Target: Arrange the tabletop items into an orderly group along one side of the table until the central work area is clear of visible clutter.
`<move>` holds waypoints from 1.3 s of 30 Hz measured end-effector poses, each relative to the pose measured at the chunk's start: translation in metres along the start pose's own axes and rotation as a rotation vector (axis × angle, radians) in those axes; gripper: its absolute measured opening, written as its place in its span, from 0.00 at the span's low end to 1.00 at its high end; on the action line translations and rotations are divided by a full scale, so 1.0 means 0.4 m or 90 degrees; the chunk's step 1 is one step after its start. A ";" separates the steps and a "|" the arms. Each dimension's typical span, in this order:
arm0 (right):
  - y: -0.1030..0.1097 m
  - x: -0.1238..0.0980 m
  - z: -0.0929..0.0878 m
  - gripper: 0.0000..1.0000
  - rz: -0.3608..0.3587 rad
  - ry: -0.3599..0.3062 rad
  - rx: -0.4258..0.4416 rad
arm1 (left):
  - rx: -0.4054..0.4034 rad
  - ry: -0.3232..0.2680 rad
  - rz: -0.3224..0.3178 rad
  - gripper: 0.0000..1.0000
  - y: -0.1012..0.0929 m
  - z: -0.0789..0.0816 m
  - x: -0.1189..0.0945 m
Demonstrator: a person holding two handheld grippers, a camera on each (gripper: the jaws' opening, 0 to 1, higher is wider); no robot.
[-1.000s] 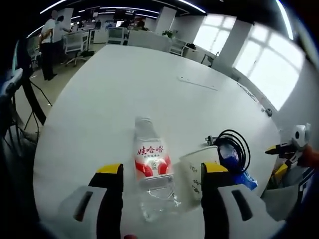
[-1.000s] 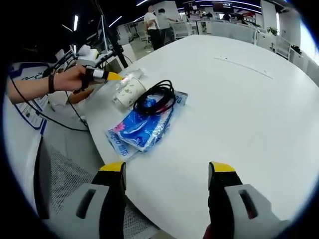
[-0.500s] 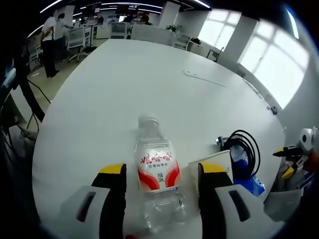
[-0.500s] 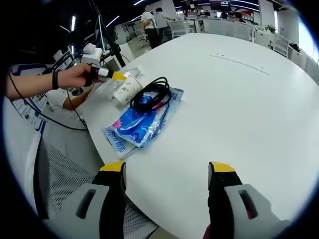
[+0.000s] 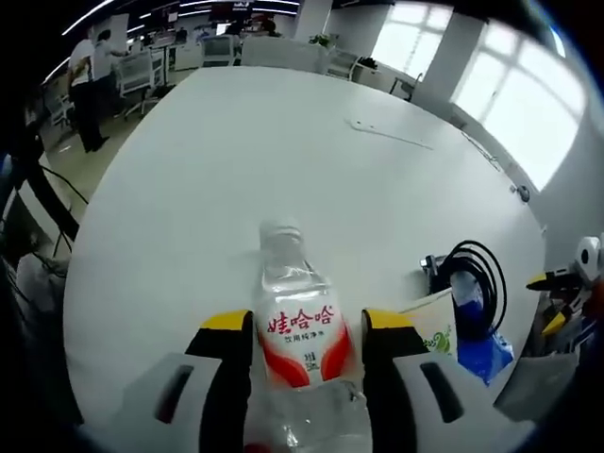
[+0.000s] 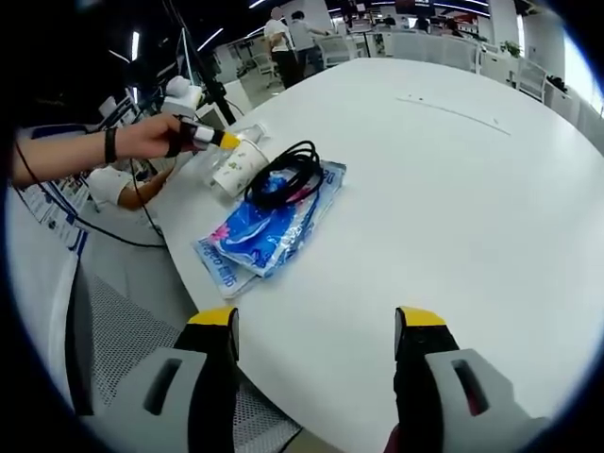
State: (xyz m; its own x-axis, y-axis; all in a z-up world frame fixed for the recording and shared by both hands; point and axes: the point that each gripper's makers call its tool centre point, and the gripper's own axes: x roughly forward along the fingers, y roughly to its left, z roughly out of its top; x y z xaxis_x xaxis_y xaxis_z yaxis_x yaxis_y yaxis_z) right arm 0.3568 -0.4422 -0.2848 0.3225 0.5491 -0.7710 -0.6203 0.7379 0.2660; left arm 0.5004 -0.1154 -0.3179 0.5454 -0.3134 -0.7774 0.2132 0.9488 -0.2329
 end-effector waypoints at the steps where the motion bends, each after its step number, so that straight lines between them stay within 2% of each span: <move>1: -0.002 0.001 0.001 0.66 0.000 0.000 0.000 | 0.001 0.003 0.002 0.45 0.001 0.000 0.003; 5: -0.004 0.005 0.006 0.67 0.003 -0.002 0.003 | -0.016 0.029 0.009 0.45 -0.001 -0.007 0.009; 14: -0.002 0.018 0.020 0.67 0.005 -0.005 0.002 | -0.016 0.074 0.024 0.48 -0.008 -0.016 0.020; 19: -0.002 0.024 0.019 0.67 0.007 -0.001 0.002 | -0.011 0.096 0.035 0.45 -0.010 -0.017 0.019; 27: -0.006 0.027 0.023 0.67 0.006 -0.005 0.007 | -0.051 0.082 0.037 0.42 -0.003 -0.017 0.006; 32: -0.006 0.029 0.023 0.66 0.007 -0.004 0.005 | -0.054 0.076 0.040 0.41 0.001 -0.025 -0.003; 39: -0.007 0.030 0.022 0.66 0.006 -0.004 0.004 | -0.054 0.047 0.047 0.40 0.002 -0.023 -0.020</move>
State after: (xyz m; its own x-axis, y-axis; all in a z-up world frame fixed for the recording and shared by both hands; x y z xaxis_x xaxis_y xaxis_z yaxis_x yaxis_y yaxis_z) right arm 0.3686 -0.4342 -0.2899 0.3209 0.5584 -0.7650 -0.6185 0.7353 0.2772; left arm 0.4888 -0.1116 -0.3171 0.4951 -0.2420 -0.8344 0.1032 0.9700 -0.2201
